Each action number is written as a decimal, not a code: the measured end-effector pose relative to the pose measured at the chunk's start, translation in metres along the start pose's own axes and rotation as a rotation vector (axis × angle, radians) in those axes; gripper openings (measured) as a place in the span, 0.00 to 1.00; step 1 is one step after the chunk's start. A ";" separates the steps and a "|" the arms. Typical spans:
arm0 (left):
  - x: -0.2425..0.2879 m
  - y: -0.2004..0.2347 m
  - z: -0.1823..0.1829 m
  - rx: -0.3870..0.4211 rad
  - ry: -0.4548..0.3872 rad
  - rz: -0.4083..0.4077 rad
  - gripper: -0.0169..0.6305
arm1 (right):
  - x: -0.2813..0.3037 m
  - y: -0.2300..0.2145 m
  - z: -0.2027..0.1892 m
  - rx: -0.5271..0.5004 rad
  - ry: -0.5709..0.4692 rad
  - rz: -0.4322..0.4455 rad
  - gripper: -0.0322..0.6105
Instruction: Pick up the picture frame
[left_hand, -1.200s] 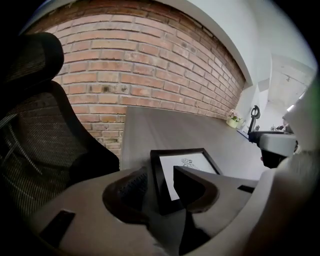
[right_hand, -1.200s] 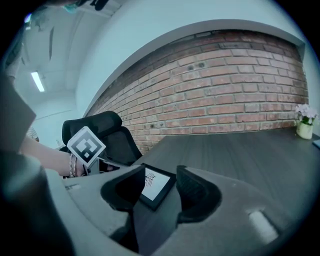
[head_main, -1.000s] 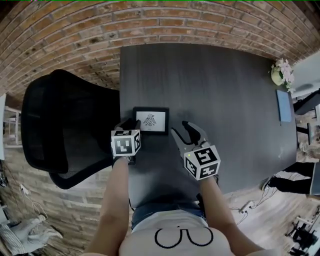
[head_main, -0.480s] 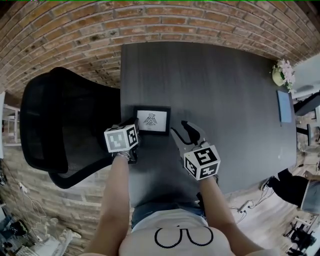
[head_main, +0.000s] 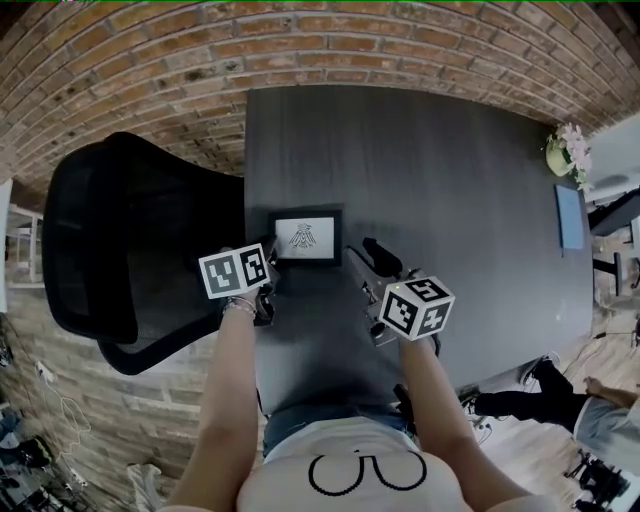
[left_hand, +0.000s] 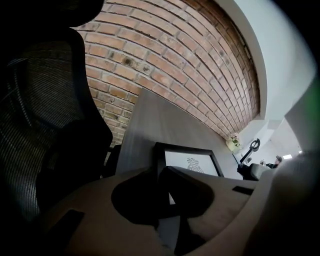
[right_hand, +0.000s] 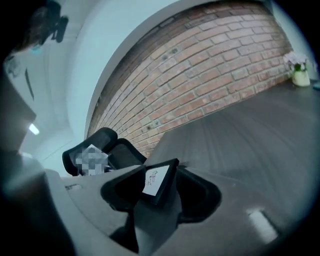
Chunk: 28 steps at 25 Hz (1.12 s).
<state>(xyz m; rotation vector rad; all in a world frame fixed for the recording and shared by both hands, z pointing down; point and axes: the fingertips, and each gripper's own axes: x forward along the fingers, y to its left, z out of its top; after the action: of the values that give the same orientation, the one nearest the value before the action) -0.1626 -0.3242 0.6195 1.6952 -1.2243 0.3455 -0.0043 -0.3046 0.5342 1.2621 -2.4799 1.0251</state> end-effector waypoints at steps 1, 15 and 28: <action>0.000 0.000 0.000 0.000 0.001 -0.001 0.14 | 0.004 -0.005 -0.001 0.066 0.004 0.012 0.34; 0.001 0.001 0.001 -0.009 0.006 -0.008 0.13 | 0.073 -0.007 -0.039 0.509 0.207 0.175 0.33; 0.001 0.002 0.002 -0.029 0.008 -0.021 0.14 | 0.089 0.010 -0.039 0.660 0.225 0.313 0.09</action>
<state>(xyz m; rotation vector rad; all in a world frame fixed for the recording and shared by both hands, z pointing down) -0.1649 -0.3263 0.6200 1.6794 -1.1994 0.3204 -0.0732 -0.3325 0.5969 0.8147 -2.2769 2.0555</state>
